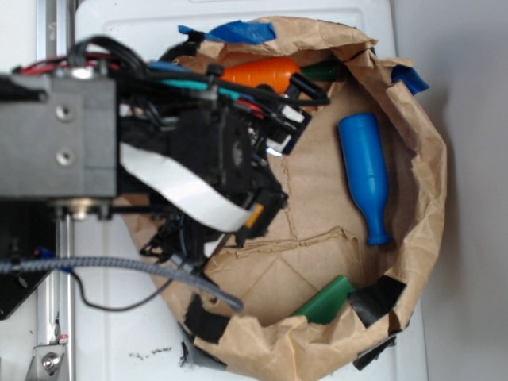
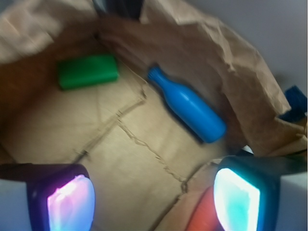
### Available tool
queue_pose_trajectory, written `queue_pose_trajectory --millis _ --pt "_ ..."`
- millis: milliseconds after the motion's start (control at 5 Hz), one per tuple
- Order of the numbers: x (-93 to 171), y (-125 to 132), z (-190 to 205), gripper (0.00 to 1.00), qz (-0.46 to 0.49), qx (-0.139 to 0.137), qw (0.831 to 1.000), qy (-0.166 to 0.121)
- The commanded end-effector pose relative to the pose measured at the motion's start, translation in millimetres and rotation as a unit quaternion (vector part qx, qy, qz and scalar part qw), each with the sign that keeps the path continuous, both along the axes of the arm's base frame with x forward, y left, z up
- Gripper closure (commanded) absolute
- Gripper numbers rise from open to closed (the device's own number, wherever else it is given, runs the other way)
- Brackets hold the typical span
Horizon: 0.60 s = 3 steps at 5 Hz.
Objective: Grab the blue bottle.
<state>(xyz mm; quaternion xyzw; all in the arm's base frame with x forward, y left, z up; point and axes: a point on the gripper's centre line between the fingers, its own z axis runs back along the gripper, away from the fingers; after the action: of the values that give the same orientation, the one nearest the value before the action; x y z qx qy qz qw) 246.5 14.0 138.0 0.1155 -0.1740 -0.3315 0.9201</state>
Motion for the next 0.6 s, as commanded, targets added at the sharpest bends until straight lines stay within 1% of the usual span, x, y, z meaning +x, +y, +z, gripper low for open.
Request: queue_pose_trajectory --millis 0,200,400 --pt "32.2 -14.8 -28.8 0.00 -0.026 0.002 0.999 0.022" --pt "46.5 -14.5 -38.9 0.00 -0.011 -0.013 0.999 0.042" --pt "46.5 -14.5 -38.9 0.00 -0.011 -0.013 0.999 0.042"
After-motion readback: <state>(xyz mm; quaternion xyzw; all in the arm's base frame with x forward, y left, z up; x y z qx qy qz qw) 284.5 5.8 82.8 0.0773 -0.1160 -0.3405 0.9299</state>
